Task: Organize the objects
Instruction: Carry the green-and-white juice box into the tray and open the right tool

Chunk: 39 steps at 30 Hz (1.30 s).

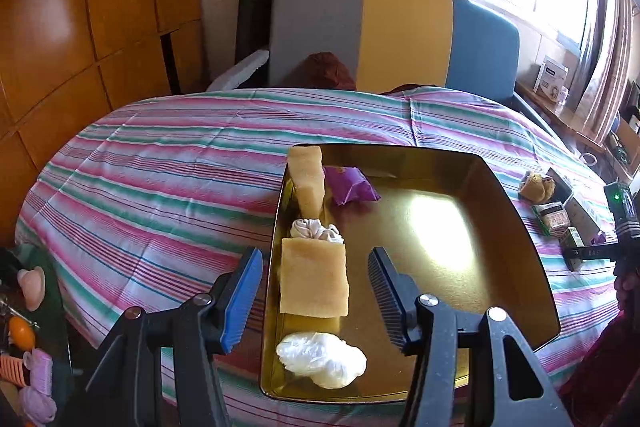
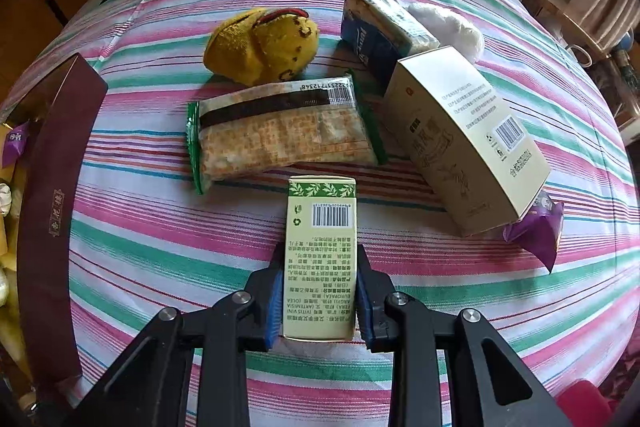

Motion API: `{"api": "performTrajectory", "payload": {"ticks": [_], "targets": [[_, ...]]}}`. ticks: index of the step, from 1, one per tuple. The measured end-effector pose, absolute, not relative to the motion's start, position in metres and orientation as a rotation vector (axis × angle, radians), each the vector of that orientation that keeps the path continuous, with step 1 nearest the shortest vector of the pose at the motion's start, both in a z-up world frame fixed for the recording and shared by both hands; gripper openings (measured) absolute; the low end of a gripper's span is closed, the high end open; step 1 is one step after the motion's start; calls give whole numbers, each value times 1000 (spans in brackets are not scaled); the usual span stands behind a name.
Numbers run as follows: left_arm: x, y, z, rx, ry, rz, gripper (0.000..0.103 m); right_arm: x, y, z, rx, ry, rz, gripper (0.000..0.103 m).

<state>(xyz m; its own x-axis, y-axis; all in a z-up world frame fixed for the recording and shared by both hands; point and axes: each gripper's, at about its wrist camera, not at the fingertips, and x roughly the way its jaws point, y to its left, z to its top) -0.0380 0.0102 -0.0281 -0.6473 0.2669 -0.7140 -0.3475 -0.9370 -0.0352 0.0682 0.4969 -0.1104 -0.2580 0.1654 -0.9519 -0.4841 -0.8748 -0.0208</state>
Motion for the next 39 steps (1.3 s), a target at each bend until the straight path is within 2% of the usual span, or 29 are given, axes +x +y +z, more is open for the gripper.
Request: {"api": "performTrajectory", "payload": {"ticks": [6,11,20,26,31,39], "targets": [[-37,5,-33,-1119,146,2572,56,72,485,-97,-1567,399,2189,30],[-36,3,-39,-1149,144,2575,56,85,465,-55,-1472,433,2300,30],[-42,-19,-46,-1197,60,2590,56,13,298,-4,-1471,437,2637,30],[-44,-38,-46,-1226,-1,2588,56,-54,221,-26,-1620,543,2674,30],[-48,-47,-50,-1225,-7,2584,56,-110,191,-73,-1749,652,2580,30],[-56,-52,-57,-1250,6,2567,56,-156,163,-107,-1808,731,2532,32]]}}
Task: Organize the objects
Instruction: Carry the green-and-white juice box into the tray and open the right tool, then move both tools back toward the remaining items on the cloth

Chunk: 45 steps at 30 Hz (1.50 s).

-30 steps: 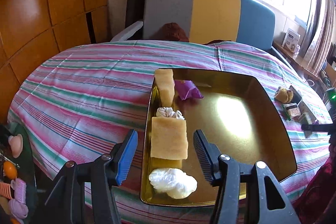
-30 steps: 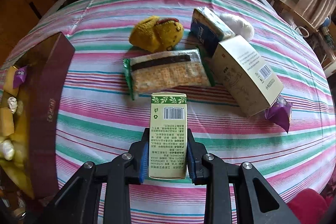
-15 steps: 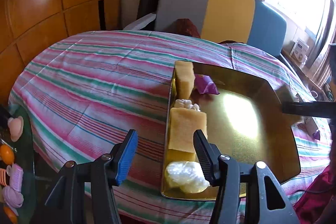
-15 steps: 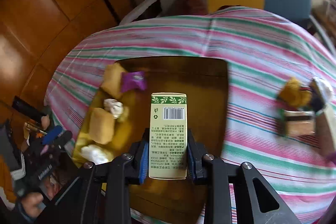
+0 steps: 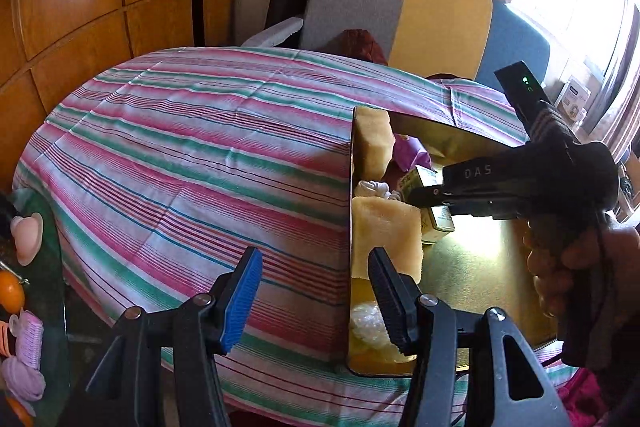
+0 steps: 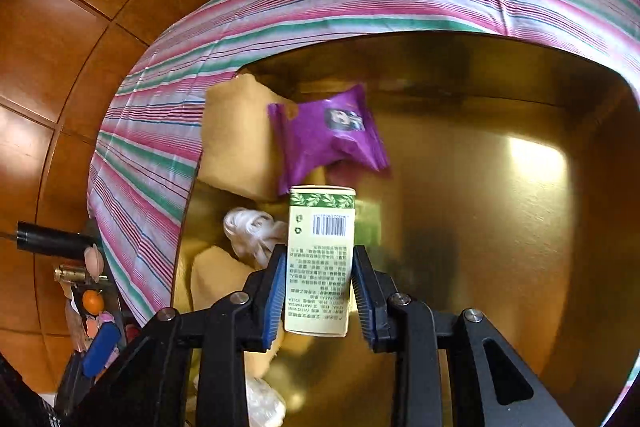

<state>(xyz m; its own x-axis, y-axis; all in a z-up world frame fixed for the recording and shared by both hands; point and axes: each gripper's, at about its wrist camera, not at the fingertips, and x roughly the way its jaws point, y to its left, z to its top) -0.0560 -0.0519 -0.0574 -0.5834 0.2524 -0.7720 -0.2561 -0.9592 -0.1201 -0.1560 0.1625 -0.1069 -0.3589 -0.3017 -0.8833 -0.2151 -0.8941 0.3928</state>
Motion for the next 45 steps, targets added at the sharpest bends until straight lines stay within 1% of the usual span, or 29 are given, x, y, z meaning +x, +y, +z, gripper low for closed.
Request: {"api": "performTrajectory", "payload": {"ticks": [4,6,7,8,10,12,14,17,21,25,34,36,38,45], "targets": [[-56,-53,-56,-1232,16,2567,56,-151,160,-105,1706,-708,-2464,38],[-55,-52,-55,-1220,22,2573,56,-143,161,-101,1674,-701,-2491,44],[-54,-52,-55,-1219,19,2576,56,-138,161,-100,1663,-694,-2506,50],[-53,-51,-55,-1217,14,2578,56,-132,161,-97,1651,-682,-2523,53],[-50,-50,-54,-1208,13,2581,56,-120,161,-89,1635,-633,-2551,55],[-46,-47,-52,-1195,24,2586,56,-106,162,-82,1616,-582,-2588,59],[-42,-44,-50,-1183,34,2584,56,-94,162,-75,1588,-538,-2635,66],[-37,-38,-46,-1160,54,2577,56,-73,164,-63,1541,-477,-2701,71],[-29,-31,-40,-1124,77,2570,56,-48,168,-51,1493,-420,-2778,72],[-21,-24,-35,-1097,96,2554,56,-25,175,-42,1466,-404,-2830,72],[-8,-16,-33,-1082,98,2508,56,26,212,-19,1423,-438,-2951,72],[-6,-13,-34,-1084,101,2494,56,38,226,-19,1436,-454,-2983,75],[-4,-11,-36,-1095,102,2477,56,50,243,-23,1458,-499,-3005,78],[-4,1,-40,-1110,112,2418,56,97,329,-42,1581,-767,-3086,78]]}}
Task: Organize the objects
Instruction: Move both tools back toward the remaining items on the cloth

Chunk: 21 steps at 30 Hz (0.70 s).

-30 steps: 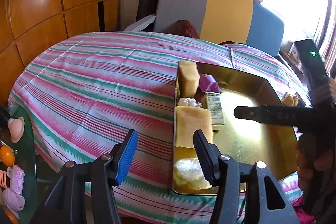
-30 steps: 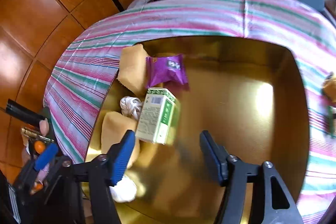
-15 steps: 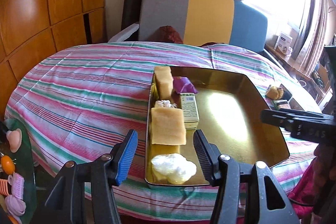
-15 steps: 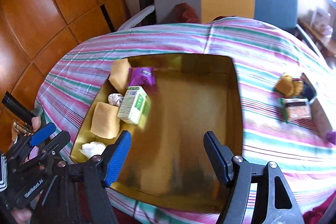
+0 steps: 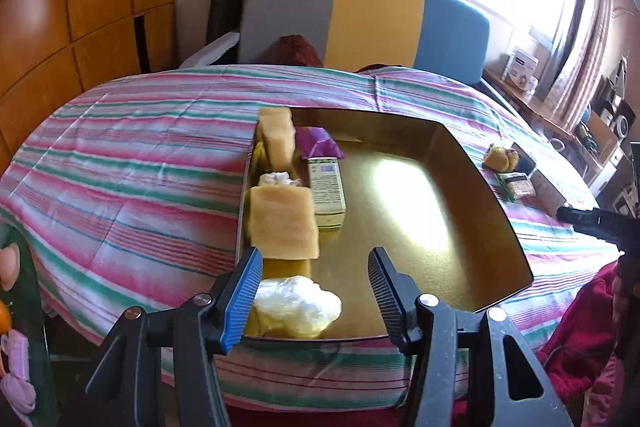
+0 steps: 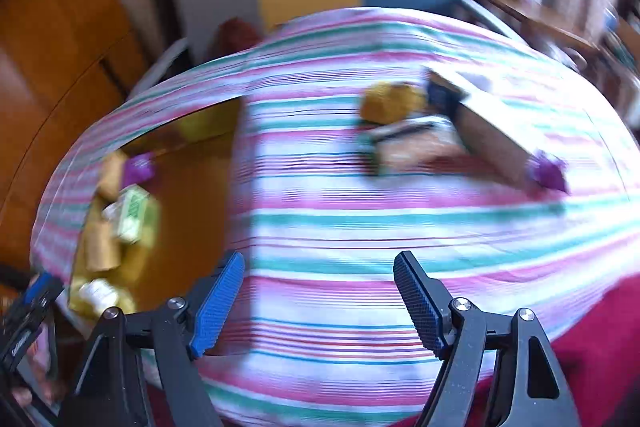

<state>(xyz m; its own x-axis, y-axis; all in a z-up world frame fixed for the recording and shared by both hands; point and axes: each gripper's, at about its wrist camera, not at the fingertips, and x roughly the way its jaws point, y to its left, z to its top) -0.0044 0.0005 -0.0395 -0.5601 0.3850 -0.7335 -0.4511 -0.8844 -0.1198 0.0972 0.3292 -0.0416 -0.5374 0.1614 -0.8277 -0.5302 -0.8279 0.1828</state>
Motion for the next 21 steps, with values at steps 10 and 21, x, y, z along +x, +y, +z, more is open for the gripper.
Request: {"api": "performTrajectory", "payload": {"ticks": [10,21], "targets": [[-2,78,-24,-1037,262,2266,56,161,459,-25,-981,753,2153,84],[14,228,-7,-933,487,1913,66,197,550,-55,-694,1065,1973,85]]}}
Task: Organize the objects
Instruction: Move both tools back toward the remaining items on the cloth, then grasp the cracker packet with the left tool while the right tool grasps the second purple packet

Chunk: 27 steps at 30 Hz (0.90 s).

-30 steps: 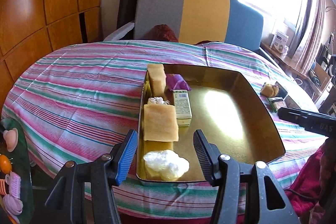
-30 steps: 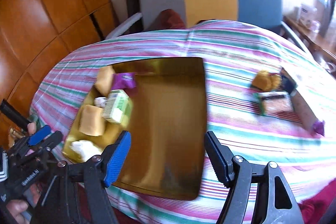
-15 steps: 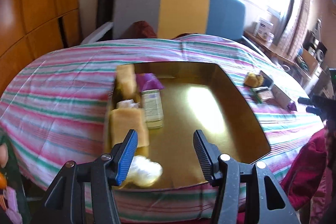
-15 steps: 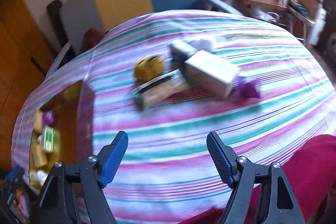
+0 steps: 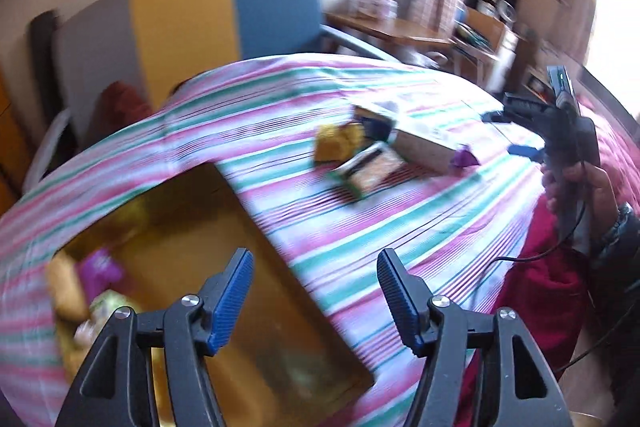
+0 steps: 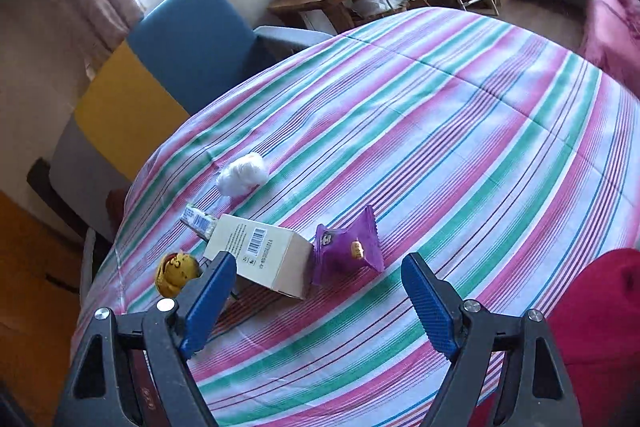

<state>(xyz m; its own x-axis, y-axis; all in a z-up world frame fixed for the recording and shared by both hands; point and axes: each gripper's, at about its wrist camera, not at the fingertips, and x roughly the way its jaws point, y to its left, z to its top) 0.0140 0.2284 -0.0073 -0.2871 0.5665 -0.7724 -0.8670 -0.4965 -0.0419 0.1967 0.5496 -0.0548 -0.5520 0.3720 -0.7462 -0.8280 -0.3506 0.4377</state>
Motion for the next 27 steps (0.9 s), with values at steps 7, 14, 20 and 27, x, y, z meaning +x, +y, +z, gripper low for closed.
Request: {"api": "performTrajectory", "payload": {"ticks": [7,14,20,27], "targets": [[5,318,-31,-916,618,1757,66,199,549,-54,-630,1099,2009,88],[-7,382,-62,-913,739,1632,66,195,550,-58,-652,1136,2035,89],[-14,421,-97,-921,872,1575,66,193,549,-59,-661,1149,2057,89],[-25,448,-120,-932,921,1546,66,196,549,-60,-640,1176,2068,90]]}}
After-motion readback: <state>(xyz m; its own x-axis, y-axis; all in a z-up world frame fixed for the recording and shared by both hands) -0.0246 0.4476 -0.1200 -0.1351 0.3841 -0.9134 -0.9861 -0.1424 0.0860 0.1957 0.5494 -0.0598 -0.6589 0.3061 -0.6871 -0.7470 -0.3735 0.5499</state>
